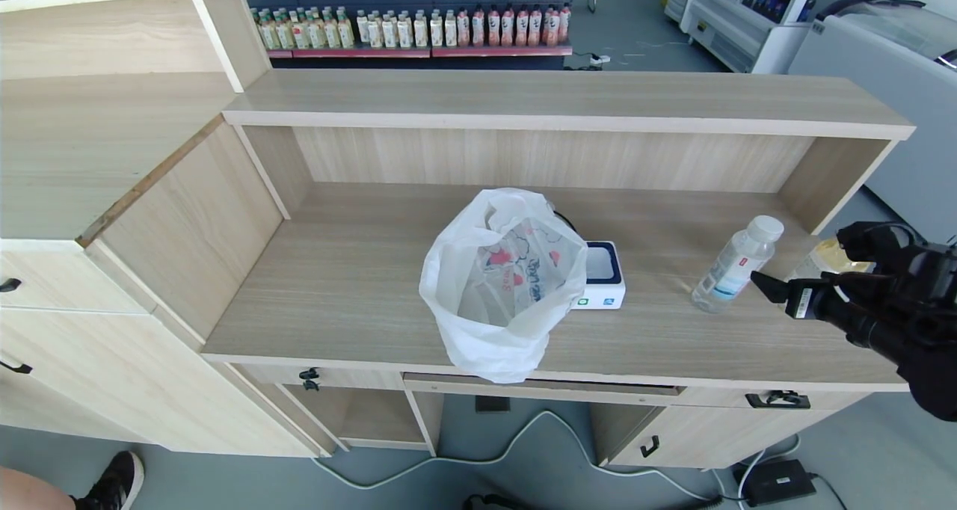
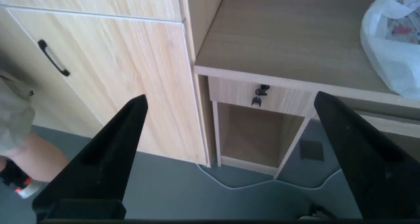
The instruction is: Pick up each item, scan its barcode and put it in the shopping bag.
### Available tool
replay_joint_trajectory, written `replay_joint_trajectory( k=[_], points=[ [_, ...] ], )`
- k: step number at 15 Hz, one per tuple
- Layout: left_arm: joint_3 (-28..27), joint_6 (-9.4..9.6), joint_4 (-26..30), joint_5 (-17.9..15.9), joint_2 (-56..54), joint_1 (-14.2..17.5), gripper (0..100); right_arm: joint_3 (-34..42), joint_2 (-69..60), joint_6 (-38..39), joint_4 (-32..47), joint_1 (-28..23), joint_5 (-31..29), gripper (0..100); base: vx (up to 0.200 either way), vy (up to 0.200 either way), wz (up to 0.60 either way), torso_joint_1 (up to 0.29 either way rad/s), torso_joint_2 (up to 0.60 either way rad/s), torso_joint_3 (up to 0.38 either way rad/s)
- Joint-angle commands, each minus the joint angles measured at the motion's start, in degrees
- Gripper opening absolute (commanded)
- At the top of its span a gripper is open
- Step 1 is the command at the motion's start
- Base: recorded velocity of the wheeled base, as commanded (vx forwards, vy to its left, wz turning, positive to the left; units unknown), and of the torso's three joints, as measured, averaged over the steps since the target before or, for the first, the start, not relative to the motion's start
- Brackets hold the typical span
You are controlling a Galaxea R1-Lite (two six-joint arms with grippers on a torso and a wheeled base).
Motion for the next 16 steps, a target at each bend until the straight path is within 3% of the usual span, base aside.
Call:
replay_joint_trajectory(
  k=[1,8,16],
  points=[
    [0.0,0.0,-0.01,0.03,-0.02,0.0,100,-2.03,3.32,0.03,-0.31,2.07,0.04,100,0.0,0.0,0.0,0.0,0.0,0.0],
    [0.0,0.0,-0.01,0.03,-0.02,0.0,100,-8.98,7.1,0.47,-0.22,5.32,-0.05,100,0.0,0.0,0.0,0.0,0.0,0.0],
    [0.0,0.0,-0.01,0.03,-0.02,0.0,100,-11.79,11.41,-0.06,-0.31,5.76,-0.31,100,0.0,0.0,0.0,0.0,0.0,0.0]
  ],
)
